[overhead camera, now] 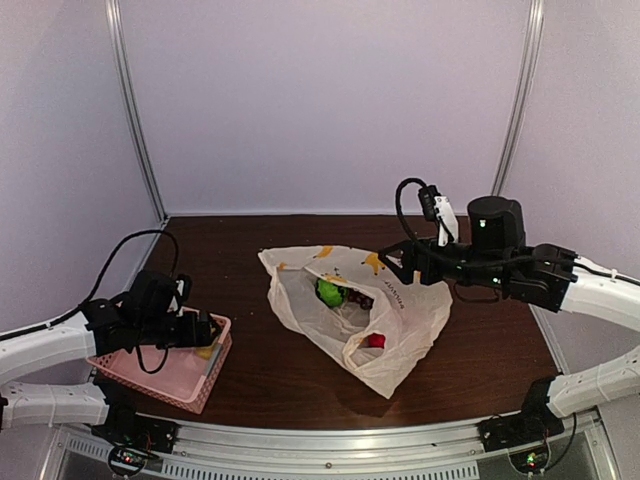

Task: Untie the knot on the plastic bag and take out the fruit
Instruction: Place the fake fruit in the bin, then reach into the gripper in the takeout bag.

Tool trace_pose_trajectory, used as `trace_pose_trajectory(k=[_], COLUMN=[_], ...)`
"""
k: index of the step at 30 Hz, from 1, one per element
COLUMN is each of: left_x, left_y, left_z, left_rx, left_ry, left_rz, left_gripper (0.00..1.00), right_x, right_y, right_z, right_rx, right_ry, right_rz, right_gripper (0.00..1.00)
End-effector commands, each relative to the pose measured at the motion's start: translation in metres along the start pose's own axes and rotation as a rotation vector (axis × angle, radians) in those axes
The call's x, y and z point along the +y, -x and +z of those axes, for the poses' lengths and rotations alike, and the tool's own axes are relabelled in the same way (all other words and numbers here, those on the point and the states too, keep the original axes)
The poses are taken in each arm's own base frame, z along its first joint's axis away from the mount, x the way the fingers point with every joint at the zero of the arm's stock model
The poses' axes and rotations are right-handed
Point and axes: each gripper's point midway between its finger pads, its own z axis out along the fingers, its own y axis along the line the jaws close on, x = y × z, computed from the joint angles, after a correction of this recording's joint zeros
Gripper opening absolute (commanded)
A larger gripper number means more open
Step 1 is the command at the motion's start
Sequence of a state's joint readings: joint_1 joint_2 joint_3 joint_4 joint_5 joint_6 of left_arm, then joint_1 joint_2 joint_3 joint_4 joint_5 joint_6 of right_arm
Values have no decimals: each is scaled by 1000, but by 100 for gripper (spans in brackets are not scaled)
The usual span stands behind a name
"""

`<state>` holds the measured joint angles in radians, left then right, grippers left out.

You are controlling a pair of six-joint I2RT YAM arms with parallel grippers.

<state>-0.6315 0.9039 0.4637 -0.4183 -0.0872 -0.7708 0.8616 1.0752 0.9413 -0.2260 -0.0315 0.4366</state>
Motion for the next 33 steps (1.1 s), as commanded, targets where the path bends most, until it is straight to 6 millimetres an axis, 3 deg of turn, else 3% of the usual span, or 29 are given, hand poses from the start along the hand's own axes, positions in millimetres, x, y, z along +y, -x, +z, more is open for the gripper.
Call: trace_pose_trajectory(k=[1,9,15,22,27,29,33], left_x=[-6,-8,-78,-164,-208,-213,-203], left_y=[21,57,88,90,81,78,77], left_z=[-17,-56,-78,-96,-92,-79,-46], left_rx=[-69,-178,-266,-273,-246,-217,-172], left_ry=[-13,30,-273,-593,-726,-698,-576], left_rz=[0,37,204,341,374,378,340], left_gripper=[81,85,77,79,83,84,87], right_x=[34,64,55,36,17,13,0], right_y=[-23,-69,-92,-125,-135,-135,-133], right_z=[11,50,83,112,127,133,147], right_rx=[79,202,261,342,349,342,329], right_ry=[119,88,-24,-134,-242,-265,-313], right_rz=[-63,-135,-164,-205,-203,-192,-179], right_gripper=[85,69,58,50,49,50,52])
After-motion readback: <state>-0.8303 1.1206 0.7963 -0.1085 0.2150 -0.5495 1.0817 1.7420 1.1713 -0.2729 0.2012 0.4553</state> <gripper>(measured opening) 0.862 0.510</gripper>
